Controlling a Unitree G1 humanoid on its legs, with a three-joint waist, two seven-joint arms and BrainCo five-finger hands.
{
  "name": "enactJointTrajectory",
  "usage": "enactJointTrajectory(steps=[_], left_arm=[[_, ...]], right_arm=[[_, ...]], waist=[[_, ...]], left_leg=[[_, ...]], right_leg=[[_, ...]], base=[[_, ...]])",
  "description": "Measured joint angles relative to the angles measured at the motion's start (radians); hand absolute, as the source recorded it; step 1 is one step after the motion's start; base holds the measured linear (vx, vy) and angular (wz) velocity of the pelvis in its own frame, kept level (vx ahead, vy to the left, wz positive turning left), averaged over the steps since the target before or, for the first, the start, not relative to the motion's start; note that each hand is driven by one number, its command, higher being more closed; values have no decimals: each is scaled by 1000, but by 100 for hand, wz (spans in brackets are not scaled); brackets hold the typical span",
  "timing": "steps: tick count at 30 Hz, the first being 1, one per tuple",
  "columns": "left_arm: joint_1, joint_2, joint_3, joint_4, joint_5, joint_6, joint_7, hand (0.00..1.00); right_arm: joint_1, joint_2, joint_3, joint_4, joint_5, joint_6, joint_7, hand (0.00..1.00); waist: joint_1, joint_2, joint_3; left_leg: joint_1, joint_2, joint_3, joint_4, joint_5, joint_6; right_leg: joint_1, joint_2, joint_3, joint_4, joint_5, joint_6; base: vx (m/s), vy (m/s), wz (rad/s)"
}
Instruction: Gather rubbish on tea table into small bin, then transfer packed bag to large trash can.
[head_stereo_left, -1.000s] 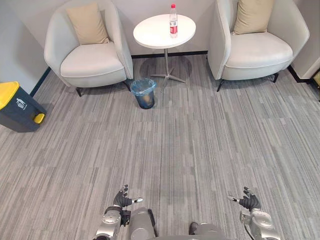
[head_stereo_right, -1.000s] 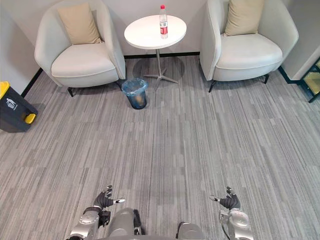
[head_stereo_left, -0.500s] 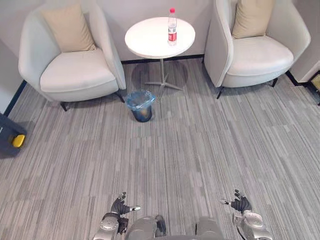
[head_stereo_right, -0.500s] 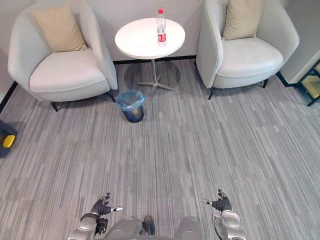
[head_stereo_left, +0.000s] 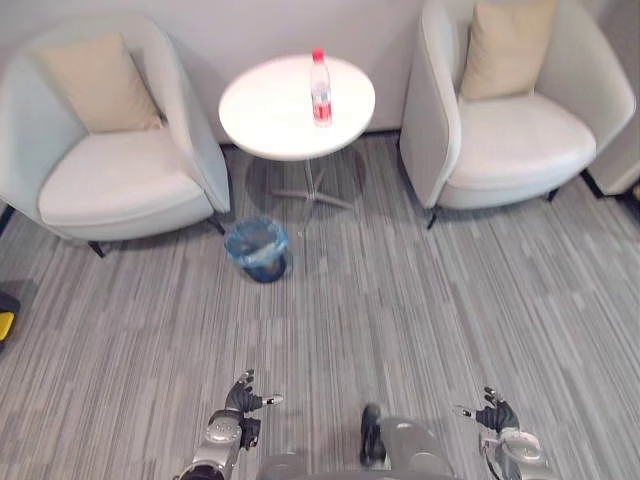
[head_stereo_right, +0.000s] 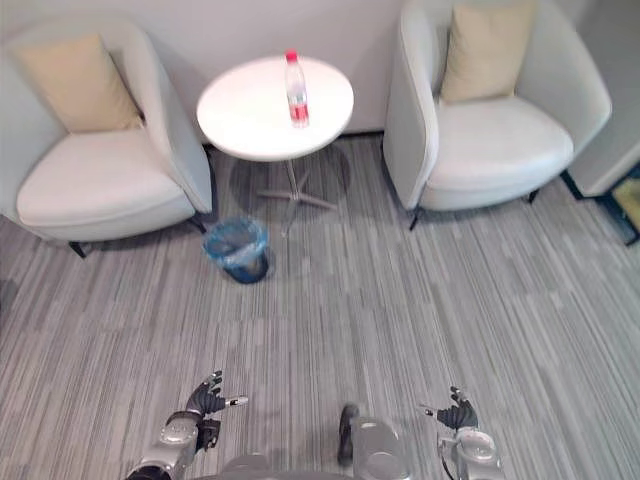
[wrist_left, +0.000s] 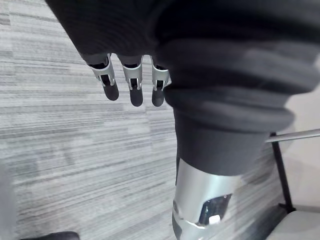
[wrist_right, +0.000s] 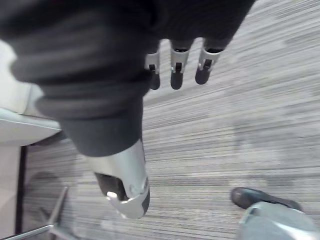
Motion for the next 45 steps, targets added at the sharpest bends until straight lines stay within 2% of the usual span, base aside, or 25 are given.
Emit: enactJointTrajectory(steps=[2, 3, 6, 8, 9, 10, 11, 14, 16, 19, 22, 23, 25, 27, 28, 29, 31, 33, 36, 37, 40, 42, 43, 44, 45], left_arm=[[21, -17, 2, -4, 0, 2, 0, 0], [24, -18, 2, -4, -1, 3, 0, 0], [29, -17, 7, -4, -1, 3, 1, 0], [29, -17, 7, -4, -1, 2, 1, 0], [31, -17, 12, -1, -1, 2, 1, 0], [37, -14, 18, 0, -1, 2, 2, 0], [39, 3, 21, 2, -1, 1, 3, 0], [40, 6, 18, 4, -1, 1, 1, 0], [47, 7, 16, 4, 0, 2, 0, 0], [58, 30, -14, 4, 0, 3, 2, 0], [58, 40, -43, 4, 0, 4, 2, 0], [55, 40, -43, 4, 0, 5, 2, 0], [41, 36, -43, 4, 0, 6, 1, 0], [42, 40, -42, 4, -1, 4, 2, 0], [46, 37, -40, 9, 0, 3, 2, 0], [43, 25, -42, 17, -1, 4, 2, 0], [33, 20, -41, 22, -1, 1, 0, 0], [21, 13, -40, 24, -1, 1, 0, 0], [5, -12, -9, 21, 0, 0, 0, 0], [8, -23, -1, 17, 0, 0, 0, 0], [22, -39, -1, 12, -1, 2, 0, 0], [33, -37, -1, 12, -1, 4, 0, 0], [39, -38, -3, 12, -1, 4, 0, 0], [41, -39, -7, 12, -1, 5, -1, 0], [39, -39, -8, 12, -1, 4, -1, 0]], right_arm=[[8, 14, -7, -23, 15, -2, 0, 0], [8, 18, -7, -22, 17, -2, 0, 0], [-2, 30, -15, -13, 17, 0, 1, 0], [-3, 31, -34, -13, 17, 0, 0, 0], [-6, 22, -34, -4, 16, 0, 0, 0], [-9, 24, -32, 3, 16, 1, 0, 0], [-14, 32, -13, 9, 15, 2, 1, 0], [-16, 30, -10, 19, 8, 2, 0, 0], [-21, 28, -5, 26, -5, 2, 1, 0], [-23, 35, 29, 28, -30, 2, 6, 0], [-25, 31, 39, 32, -40, 2, 7, 0], [-30, 31, 42, 32, -40, 1, 8, 0], [-32, 24, 45, 32, -40, 0, 8, 0], [-31, 17, 47, 30, -40, 0, 9, 0], [-20, 5, 48, 35, -40, 0, 9, 0], [-19, -8, 47, 39, -40, 1, 9, 0], [-36, -25, 37, 34, -40, -2, 6, 0], [-31, -25, 34, 36, -40, -1, 6, 0], [11, -11, 34, 34, -35, 0, 6, 0], [25, -3, 34, 28, -26, 0, 5, 0], [37, 24, 17, 21, -5, 0, 2, 0], [35, 38, 16, 22, -1, 0, 3, 0], [36, 40, 15, 21, 0, 0, 3, 0], [42, 36, 6, 21, 0, 0, 3, 0], [45, 30, -1, 22, 0, 0, 3, 0]], waist=[[18, -10, 3], [26, -7, 2], [52, -6, 2], [51, -2, -1], [56, 18, 0], [61, 16, 0], [65, -13, -7], [76, -54, -11], [78, -58, -17], [73, -61, -20], [51, -57, -21], [45, -49, -17], [39, -33, -10], [27, -32, -15], [17, -30, -17], [16, -8, -22], [20, 2, -28], [8, 8, -29], [1, 6, -27], [8, 1, -24], [23, 8, -25], [28, 7, -24], [30, 7, -24], [32, 20, -26], [35, 36, -25]], left_leg=[[-127, 21, 66, 37, -35, 53], [-147, 19, 80, 5, -40, 54], [-201, -53, 109, -317, -43, 60], [-185, -115, 106, -570, 6, 49], [-164, -133, 93, -714, 116, 64], [-152, -138, 97, -722, 161, 98], [-146, -174, 113, -708, 114, 139], [-169, -216, 134, -590, -8, 169], [-132, -239, 152, -578, -59, 182], [-46, -261, 156, -572, -114, 211], [44, -265, 119, -589, -145, 223], [84, -255, 105, -618, -145, 223], [133, -224, 87, -634, -146, 221], [167, -199, 71, -633, -155, 185], [190, -193, 47, -631, -180, 133], [194, -171, 30, -633, -186, 125], [195, -154, 1, -641, -136, 73], [202, -139, -27, -623, -100, 47], [143, -102, -34, -404, -26, -14], [82, -71, -14, -245, 36, -14], [-45, -5, 82, -82, -48, 66], [-102, -22, 122, -174, -72, 76], [-121, -50, 142, -314, -66, 73], [-119, -78, 142, -501, -13, 58], [-118, -81, 137, -576, 55, 92]], right_leg=[[81, -3, 18, -57, -2, 8], [91, -5, 27, -68, 2, 14], [144, -28, 71, -113, 0, 40], [162, -49, 89, -121, -20, 73], [174, -44, 117, -116, -47, 102], [174, -46, 137, -114, -55, 114], [188, -78, 159, -121, -75, 146], [183, -139, 184, -52, -139, 189], [125, -165, 245, 123, -160, 214], [-34, -175, 322, 555, -109, 372], [-148, -179, 239, 702, -164, 264], [-192, -165, 198, 669, -185, 223], [-249, -129, 169, 541, -189, 198], [-284, -103, 174, 326, -129, 186], [-275, -96, 174, 235, 41, 147], [-262, -77, 158, 232, 39, 141], [-263, -59, 152, 252, 4, 107], [-222, -59, 123, 237, -15, 94], [-74, -55, 69, 127, -29, 91], [-15, -54, 58, 84, -35, 82], [79, -44, 51, 4, -47, 64], [103, -59, 51, -16, -48, 69], [105, -74, 49, -14, -57, 94], [114, -75, 49, -6, -74, 120], [116, -67, 50, 7, -84, 137]], base=[[294, -46, -19], [226, 31, -36], [280, 97, -37], [323, 176, -31], [321, 246, -45], [395, 273, -55], [328, 205, -31], [315, 168, -15], [398, 224, -22], [383, 129, 1], [412, -2, 34], [486, -88, 36], [478, -170, 31], [420, -199, 47], [376, -148, 35], [433, -173, 10], [366, -186, -10], [326, -193, 36], [247, -148, 55], [177, -109, 34], [142, -19, 12], [139, 80, 3], [184, 173, 6], [204, 192, 10], [188, 147, 1]])
